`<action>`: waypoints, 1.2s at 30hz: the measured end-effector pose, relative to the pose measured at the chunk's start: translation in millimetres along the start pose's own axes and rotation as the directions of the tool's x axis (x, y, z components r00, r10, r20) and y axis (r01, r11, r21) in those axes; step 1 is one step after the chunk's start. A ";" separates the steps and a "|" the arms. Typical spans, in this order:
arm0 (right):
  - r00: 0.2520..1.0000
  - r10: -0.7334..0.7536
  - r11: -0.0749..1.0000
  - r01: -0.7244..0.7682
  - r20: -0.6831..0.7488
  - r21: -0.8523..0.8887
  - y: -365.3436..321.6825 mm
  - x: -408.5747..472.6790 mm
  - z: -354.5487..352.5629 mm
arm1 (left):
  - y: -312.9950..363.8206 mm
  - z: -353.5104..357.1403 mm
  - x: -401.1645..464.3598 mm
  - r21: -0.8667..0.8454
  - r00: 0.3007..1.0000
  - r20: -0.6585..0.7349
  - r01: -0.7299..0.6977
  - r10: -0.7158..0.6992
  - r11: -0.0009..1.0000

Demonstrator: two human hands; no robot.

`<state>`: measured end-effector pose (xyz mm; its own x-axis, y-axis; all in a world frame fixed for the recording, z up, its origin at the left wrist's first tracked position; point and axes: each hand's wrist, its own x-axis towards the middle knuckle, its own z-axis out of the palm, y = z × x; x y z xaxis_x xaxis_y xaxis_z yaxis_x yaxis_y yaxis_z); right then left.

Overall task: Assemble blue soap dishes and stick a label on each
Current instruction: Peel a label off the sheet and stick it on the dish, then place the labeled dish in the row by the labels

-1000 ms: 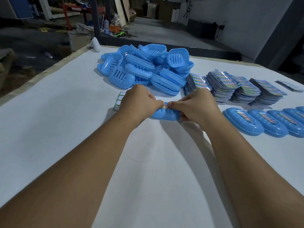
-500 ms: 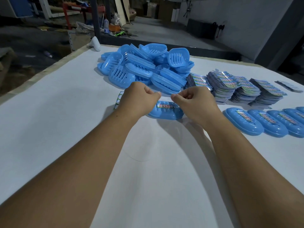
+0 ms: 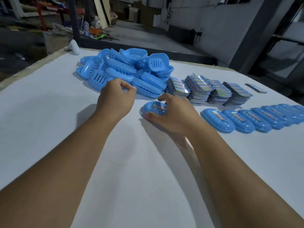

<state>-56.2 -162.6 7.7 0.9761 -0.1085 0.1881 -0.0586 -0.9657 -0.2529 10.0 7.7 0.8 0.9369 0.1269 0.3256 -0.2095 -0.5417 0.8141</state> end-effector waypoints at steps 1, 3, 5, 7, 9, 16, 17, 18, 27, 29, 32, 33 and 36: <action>0.998 0.056 0.997 -0.057 -0.032 -0.051 3.1 -2.8 -3.8 | -0.1 0.1 0.4 0.000 1.000 0.000 0.006 -0.006 1.000; 0.983 0.158 0.980 -0.168 -0.098 -0.108 11.1 -10.9 -11.2 | -0.1 0.7 0.4 -0.007 1.000 0.006 0.015 -0.015 1.000; 0.965 0.212 0.955 -0.239 -0.156 -0.176 20.7 -19.9 -15.2 | -0.2 1.9 -0.5 -0.018 1.000 0.013 0.007 -0.007 1.000; 0.954 0.231 0.933 -0.273 -0.191 -0.235 29.4 -27.7 -16.2 | -0.1 3.1 -1.6 -0.017 1.000 0.015 -0.007 0.007 1.000; 0.945 0.263 0.920 -0.306 -0.196 -0.245 35.8 -32.9 -15.5 | 0.0 3.4 -3.3 -0.011 1.000 0.015 -0.023 0.023 1.000; 0.915 0.341 0.898 -0.385 -0.217 -0.213 46.9 -36.0 -10.4 | 0.9 2.8 -8.7 -0.025 0.999 0.012 -0.049 0.049 0.998; 0.908 0.354 0.896 -0.398 -0.224 -0.199 48.9 -36.0 -10.6 | 1.3 2.4 -9.0 -0.029 0.999 0.016 -0.050 0.051 0.998; 0.901 0.367 0.894 -0.411 -0.232 -0.178 51.3 -36.1 -11.0 | 1.9 2.1 -9.3 -0.032 0.999 0.019 -0.050 0.051 0.998; 0.842 0.462 0.880 -0.474 -0.278 0.028 75.8 -37.3 -10.4 | 2.5 1.2 -11.0 -0.034 0.998 0.030 -0.061 0.062 0.998; 0.823 0.493 0.864 -0.502 -0.281 0.045 84.2 -36.9 -13.0 | 2.8 0.9 -11.8 -0.033 0.997 0.036 -0.061 0.062 0.998; 0.792 0.541 0.835 -0.547 -0.284 0.064 96.3 -36.1 -18.0 | 3.5 0.6 -12.8 -0.036 0.997 0.043 -0.057 0.058 0.998; 0.783 0.554 0.827 -0.558 -0.284 0.074 99.7 -35.6 -19.4 | 3.4 0.7 -12.8 -0.038 0.997 0.047 -0.057 0.058 0.998; 0.768 0.576 0.813 -0.574 -0.281 0.097 105.5 -34.6 -21.3 | 2.2 1.3 -12.2 -0.029 0.996 0.051 -0.065 0.066 0.997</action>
<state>-100.6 -265.7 -5.3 0.6573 -0.7053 0.2654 -0.5877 -0.7002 -0.4053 -1.5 3.8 -2.0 0.9340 0.0482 0.3541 -0.2780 -0.5245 0.8047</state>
